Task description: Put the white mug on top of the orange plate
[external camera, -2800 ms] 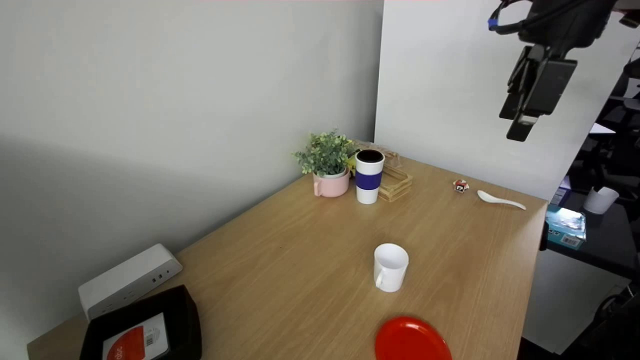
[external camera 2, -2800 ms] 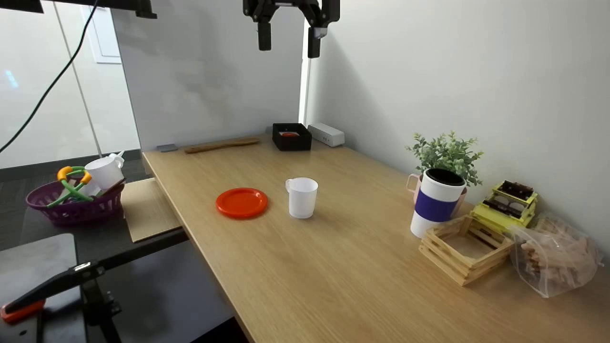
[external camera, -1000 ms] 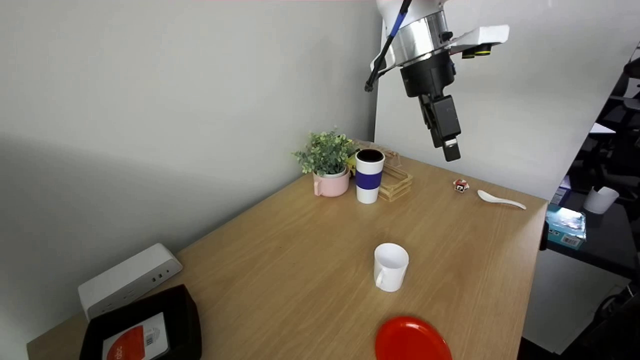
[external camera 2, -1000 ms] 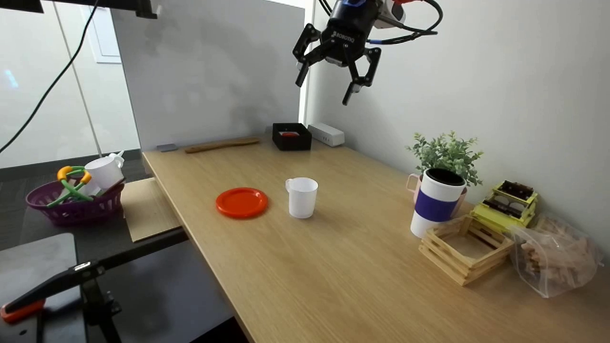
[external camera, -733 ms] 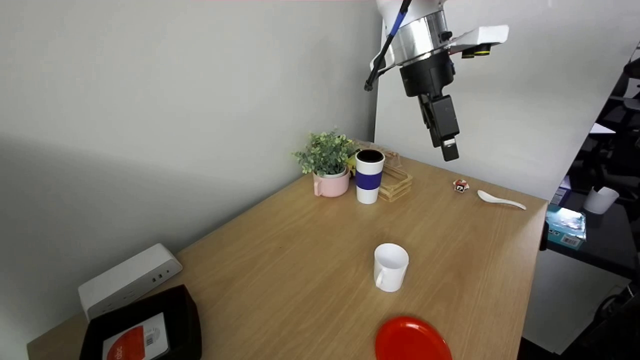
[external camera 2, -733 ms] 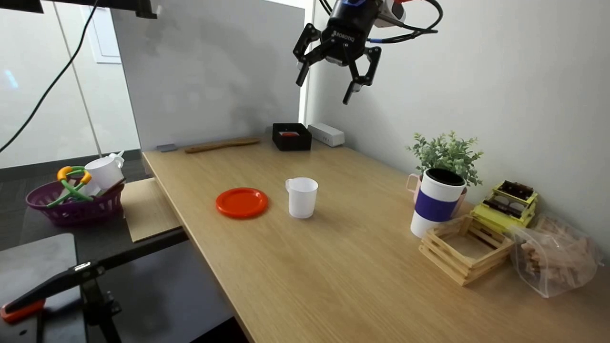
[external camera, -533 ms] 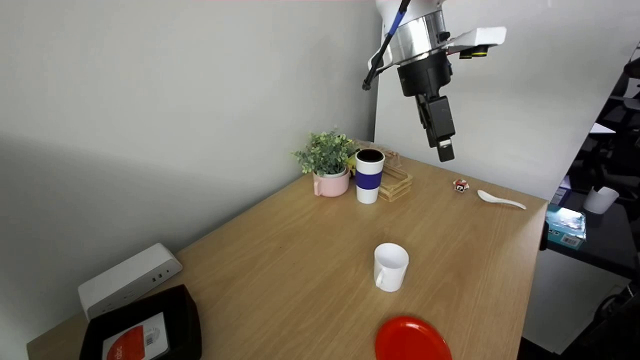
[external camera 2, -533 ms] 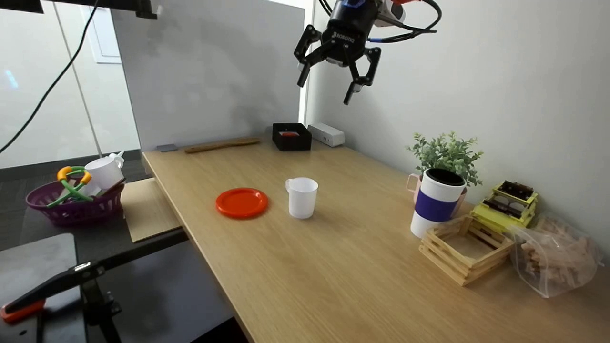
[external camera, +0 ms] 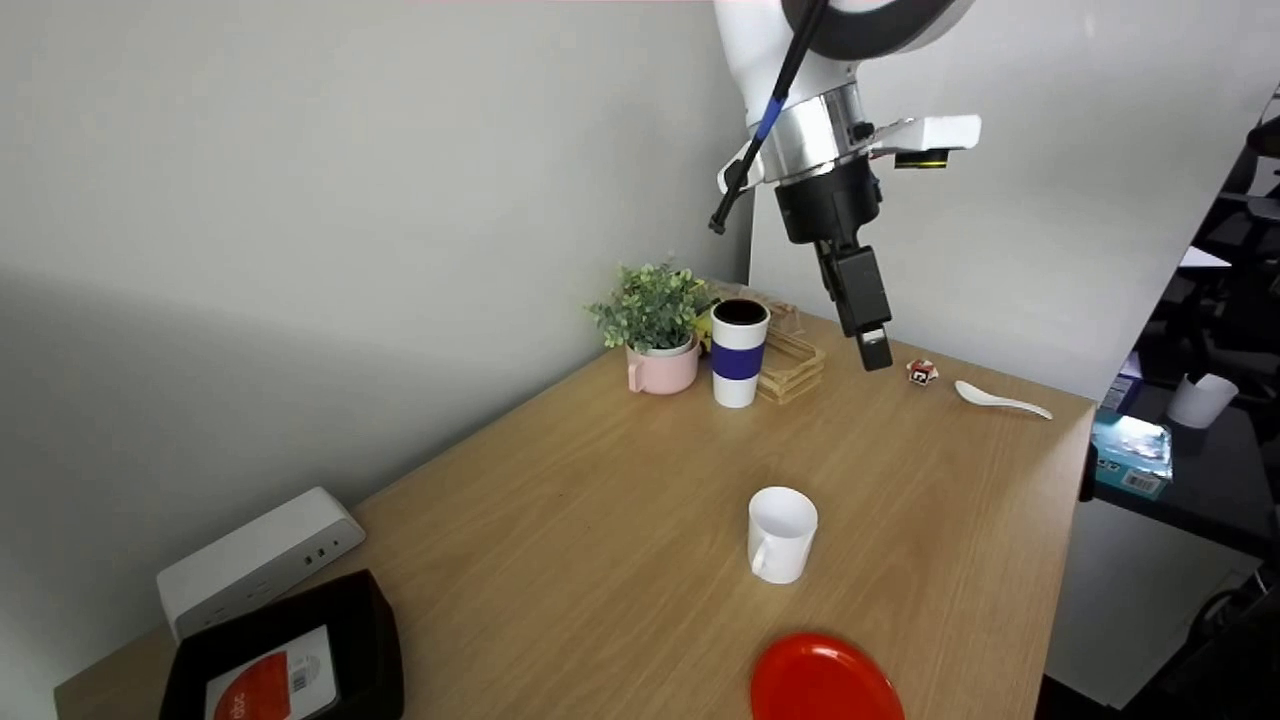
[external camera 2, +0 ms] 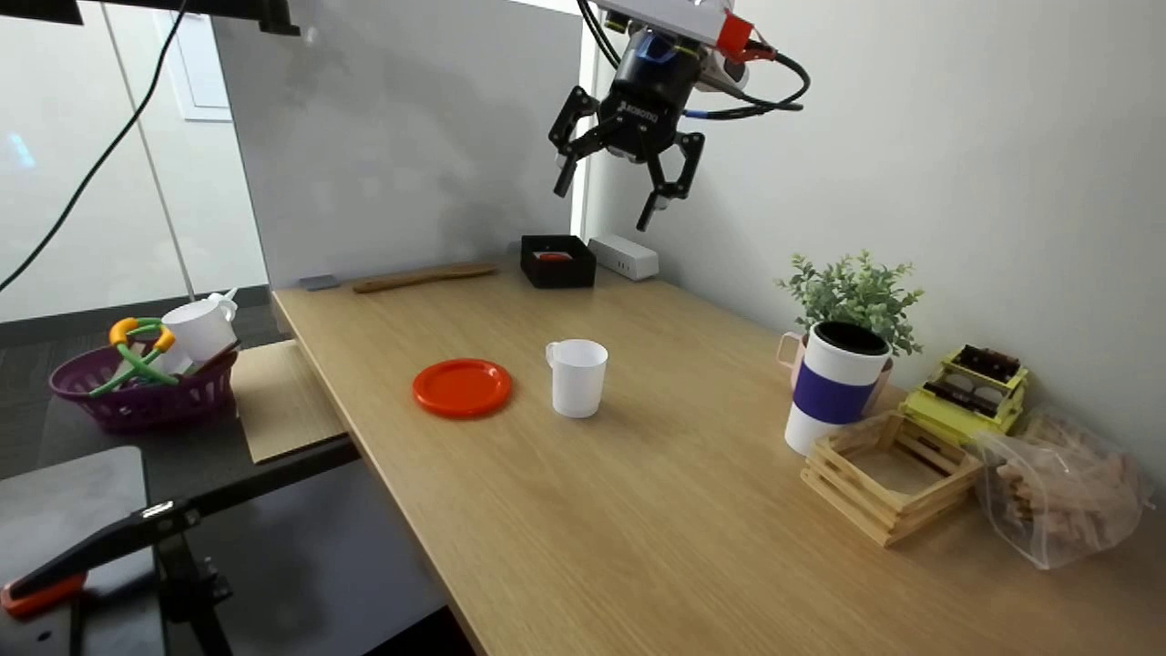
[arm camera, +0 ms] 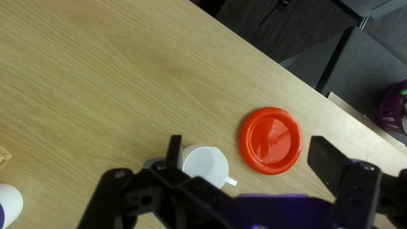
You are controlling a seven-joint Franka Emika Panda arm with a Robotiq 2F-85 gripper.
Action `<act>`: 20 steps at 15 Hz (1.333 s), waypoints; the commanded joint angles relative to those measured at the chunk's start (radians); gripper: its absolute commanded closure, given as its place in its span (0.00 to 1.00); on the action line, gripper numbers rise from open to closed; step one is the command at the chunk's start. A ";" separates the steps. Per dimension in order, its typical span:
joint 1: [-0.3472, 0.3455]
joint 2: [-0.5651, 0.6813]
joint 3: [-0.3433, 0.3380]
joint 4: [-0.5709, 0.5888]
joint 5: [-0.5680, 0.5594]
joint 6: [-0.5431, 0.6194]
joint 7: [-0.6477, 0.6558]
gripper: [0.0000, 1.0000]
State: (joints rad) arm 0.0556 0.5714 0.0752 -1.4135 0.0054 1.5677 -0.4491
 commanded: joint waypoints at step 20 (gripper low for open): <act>0.048 0.295 0.016 0.268 -0.097 -0.011 0.132 0.00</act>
State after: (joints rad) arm 0.1064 0.8079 0.0921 -1.2429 -0.0826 1.5922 -0.3228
